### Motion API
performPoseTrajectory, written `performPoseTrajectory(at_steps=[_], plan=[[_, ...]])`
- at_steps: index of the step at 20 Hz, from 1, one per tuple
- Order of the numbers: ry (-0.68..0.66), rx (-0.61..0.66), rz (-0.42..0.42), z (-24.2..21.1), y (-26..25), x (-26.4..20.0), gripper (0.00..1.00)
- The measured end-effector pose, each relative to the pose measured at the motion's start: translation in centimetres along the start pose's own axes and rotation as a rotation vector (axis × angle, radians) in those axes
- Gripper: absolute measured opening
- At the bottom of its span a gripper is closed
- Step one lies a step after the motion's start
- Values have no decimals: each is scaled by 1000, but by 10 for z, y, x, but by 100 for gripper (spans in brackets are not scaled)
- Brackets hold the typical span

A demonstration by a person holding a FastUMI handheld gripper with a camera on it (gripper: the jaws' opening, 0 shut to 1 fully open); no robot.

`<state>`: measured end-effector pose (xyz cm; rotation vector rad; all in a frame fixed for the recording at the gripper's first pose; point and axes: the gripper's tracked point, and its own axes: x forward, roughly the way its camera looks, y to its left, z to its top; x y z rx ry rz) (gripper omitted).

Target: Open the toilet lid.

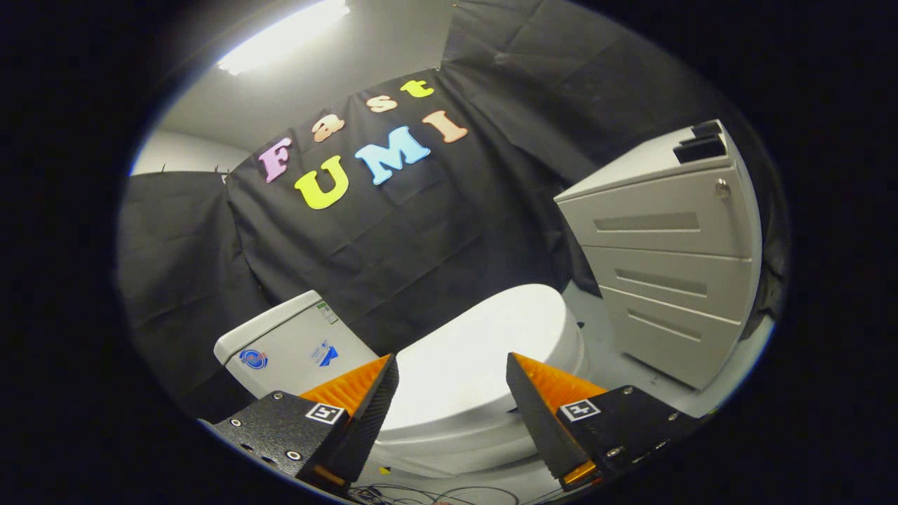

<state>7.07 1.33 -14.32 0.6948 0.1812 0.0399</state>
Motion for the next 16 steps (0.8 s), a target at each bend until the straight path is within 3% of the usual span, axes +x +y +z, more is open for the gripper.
performPoseTrajectory(at_steps=[6, 12, 16], plan=[[29, 272, -55, -27, -38, 11, 95], [7, 446, -187, -46, -91, 10, 95], [17, 562, -199, -62, -103, 20, 95]])
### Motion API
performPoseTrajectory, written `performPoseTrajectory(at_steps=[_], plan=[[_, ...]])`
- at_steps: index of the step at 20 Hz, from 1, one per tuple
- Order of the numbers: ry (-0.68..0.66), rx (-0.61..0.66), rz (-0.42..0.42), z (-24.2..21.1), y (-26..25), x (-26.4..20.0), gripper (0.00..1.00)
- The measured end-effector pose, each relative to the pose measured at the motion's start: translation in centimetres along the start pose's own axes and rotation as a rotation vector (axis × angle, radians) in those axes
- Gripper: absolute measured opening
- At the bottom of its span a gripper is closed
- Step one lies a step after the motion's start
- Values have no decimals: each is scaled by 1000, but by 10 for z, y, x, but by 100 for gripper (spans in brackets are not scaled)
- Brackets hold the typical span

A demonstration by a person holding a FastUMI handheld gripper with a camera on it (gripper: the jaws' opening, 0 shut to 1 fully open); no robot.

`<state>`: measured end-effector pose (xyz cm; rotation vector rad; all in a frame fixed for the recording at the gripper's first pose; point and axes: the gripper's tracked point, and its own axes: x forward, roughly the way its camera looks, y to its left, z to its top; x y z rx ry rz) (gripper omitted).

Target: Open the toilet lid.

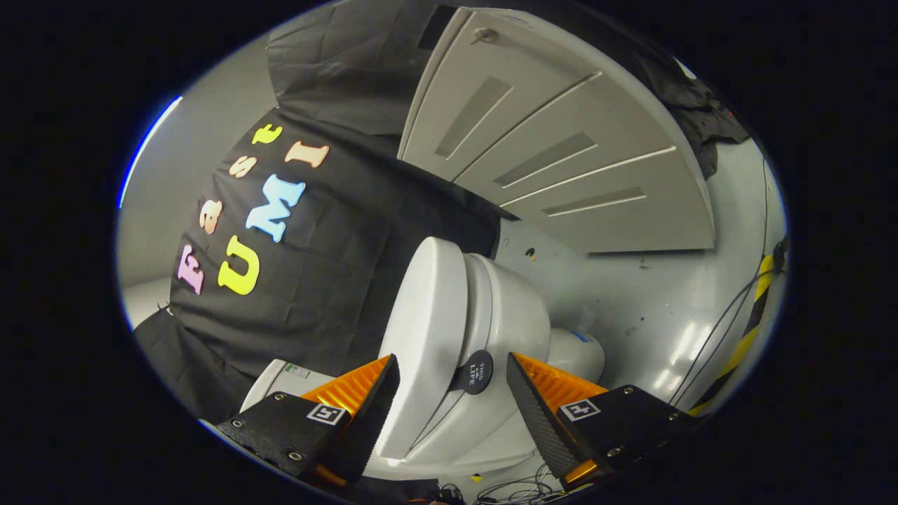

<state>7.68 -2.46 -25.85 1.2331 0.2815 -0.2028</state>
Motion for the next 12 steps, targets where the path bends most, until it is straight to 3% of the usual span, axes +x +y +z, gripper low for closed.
performPoseTrajectory(at_steps=[6, 8, 11, 12], plan=[[47, 69, -17, -18, -17, 22, 91], [57, 74, -28, -23, -22, 26, 78], [49, 91, -17, -21, -20, 31, 46], [47, 91, -8, -22, -17, 32, 40]])
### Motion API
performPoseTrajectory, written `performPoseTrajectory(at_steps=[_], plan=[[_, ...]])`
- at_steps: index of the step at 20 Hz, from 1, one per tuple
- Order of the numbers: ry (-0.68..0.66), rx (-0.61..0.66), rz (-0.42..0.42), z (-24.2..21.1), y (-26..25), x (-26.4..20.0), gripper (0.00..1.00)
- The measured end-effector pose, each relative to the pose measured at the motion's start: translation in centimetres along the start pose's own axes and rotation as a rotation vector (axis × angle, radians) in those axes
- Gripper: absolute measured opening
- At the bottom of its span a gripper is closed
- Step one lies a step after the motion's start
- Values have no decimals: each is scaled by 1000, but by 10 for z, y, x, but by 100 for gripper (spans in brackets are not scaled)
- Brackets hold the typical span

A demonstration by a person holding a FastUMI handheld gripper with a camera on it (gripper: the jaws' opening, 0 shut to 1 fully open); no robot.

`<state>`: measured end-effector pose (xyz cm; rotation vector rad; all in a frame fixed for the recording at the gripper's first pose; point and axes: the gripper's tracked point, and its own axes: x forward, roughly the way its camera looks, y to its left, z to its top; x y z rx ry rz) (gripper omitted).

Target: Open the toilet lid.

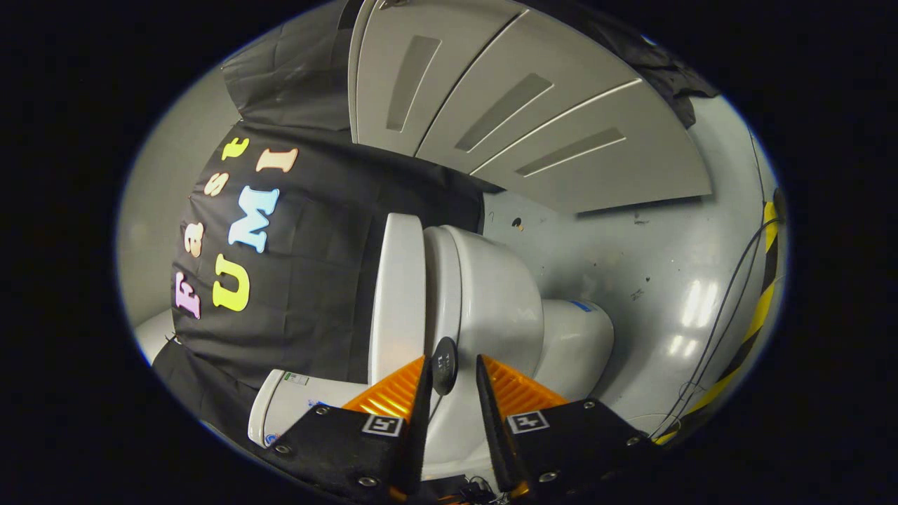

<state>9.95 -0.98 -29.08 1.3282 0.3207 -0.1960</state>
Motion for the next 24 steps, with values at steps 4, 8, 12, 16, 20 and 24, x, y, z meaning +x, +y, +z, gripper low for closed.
performPoseTrajectory(at_steps=[4, 8, 12, 16, 20, 24], plan=[[-4, -3, 12, 1, 2, 6, 24], [-27, 34, 36, 7, 6, 2, 6], [-36, -2, 13, 5, 7, 4, 0], [-31, -86, -18, 8, 9, 3, 0], [-8, -109, -67, 5, 12, 0, 0], [-33, -145, -64, 14, 30, -8, 0]])
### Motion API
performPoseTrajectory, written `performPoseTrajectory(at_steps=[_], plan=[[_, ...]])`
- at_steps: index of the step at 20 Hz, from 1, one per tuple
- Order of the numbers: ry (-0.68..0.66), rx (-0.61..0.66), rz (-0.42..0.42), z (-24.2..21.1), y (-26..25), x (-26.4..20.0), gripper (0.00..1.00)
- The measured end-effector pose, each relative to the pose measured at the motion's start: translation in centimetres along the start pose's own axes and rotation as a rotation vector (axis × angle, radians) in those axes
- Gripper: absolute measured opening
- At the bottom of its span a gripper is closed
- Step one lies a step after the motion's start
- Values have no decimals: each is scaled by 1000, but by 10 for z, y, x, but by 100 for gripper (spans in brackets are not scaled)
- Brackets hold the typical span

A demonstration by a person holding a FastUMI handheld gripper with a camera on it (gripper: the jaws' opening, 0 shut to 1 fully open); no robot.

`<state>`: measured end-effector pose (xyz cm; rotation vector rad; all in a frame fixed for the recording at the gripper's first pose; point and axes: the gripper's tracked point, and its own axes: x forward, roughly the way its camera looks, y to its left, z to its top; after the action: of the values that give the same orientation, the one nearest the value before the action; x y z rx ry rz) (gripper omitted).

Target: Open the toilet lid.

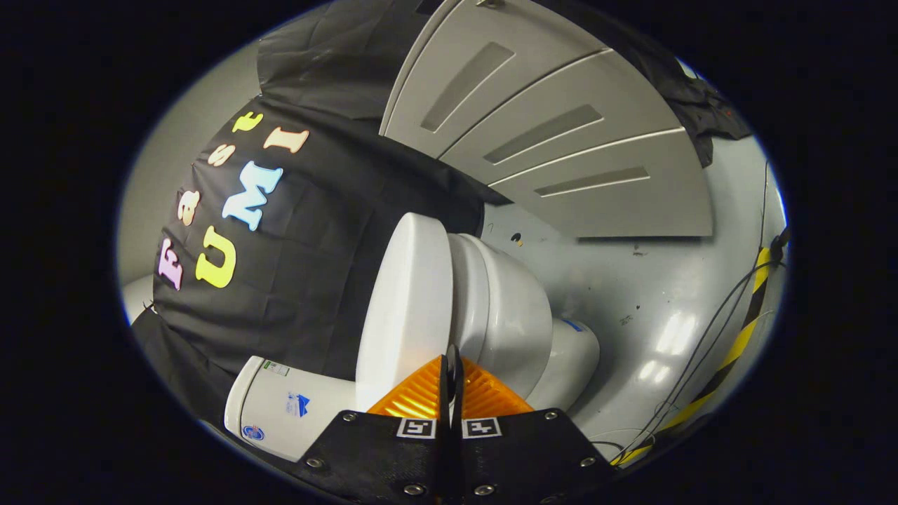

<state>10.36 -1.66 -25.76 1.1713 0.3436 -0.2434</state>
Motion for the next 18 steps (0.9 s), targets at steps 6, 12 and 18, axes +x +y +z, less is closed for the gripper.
performPoseTrajectory(at_steps=[6, 12, 18], plan=[[-22, -25, 23, 8, 36, -12, 0], [-36, -107, 97, 13, 101, -29, 0], [-27, -196, 159, 1, 156, -47, 0]])
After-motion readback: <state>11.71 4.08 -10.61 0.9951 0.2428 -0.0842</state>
